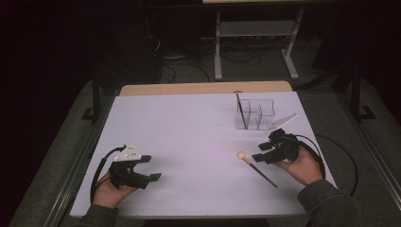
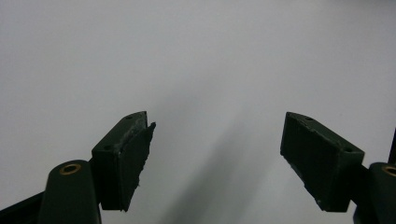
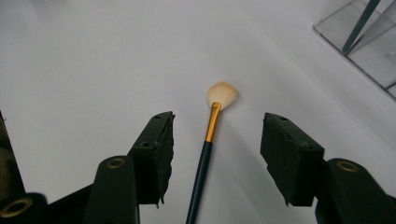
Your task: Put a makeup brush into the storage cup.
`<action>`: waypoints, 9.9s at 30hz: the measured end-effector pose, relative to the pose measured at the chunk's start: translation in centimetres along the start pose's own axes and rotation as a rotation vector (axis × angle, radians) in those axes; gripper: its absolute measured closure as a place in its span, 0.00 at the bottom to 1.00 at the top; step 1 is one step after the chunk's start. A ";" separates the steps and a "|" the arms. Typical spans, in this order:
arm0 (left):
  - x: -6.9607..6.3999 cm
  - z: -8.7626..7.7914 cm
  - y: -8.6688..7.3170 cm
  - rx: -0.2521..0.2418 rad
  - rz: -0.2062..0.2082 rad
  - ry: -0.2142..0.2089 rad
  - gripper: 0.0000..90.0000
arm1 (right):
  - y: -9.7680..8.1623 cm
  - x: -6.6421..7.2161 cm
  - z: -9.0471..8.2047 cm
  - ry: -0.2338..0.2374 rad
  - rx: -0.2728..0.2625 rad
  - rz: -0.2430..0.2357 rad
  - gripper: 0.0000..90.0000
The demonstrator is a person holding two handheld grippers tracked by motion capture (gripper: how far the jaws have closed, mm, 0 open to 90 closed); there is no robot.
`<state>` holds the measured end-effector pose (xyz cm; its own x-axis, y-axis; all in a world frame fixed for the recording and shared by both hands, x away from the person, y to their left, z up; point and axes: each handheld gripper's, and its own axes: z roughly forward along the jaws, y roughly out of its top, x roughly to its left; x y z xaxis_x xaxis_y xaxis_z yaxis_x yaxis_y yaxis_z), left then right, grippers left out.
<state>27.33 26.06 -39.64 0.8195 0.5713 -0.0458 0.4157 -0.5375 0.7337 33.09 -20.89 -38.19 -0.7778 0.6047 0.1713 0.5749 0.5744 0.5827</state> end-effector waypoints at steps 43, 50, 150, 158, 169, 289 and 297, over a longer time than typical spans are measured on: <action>-0.1 0.0 -0.1 -0.002 0.005 0.004 0.26 | -0.7 0.5 2.6 -0.011 0.117 -0.001 0.59; -0.1 0.0 -0.1 0.000 0.000 0.002 0.26 | -0.5 0.7 3.1 -0.005 0.148 -0.004 0.63; -0.1 0.1 0.0 -0.003 0.010 -0.008 0.26 | -0.4 0.3 5.1 -0.026 0.249 -0.029 0.92; -0.1 0.1 0.0 -0.002 0.010 -0.007 0.26 | -0.4 0.3 4.6 -0.011 0.226 -0.029 0.92; -0.1 0.3 0.1 -0.005 0.010 -0.015 0.26 | -0.3 0.3 3.5 0.014 0.168 -0.032 0.92; -5.7 4.8 10.7 0.067 0.213 -0.450 0.67 | 4.5 10.2 4.2 0.383 -0.127 -0.425 0.92; -5.8 4.9 10.8 0.076 0.216 -0.473 0.72 | 4.5 10.4 4.3 0.383 -0.126 -0.434 0.92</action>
<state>29.02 13.94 -34.80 0.9710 0.1089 -0.2131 0.2304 -0.6655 0.7100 28.72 -9.64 -37.17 -0.9848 0.0734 0.1576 0.1677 0.6405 0.7495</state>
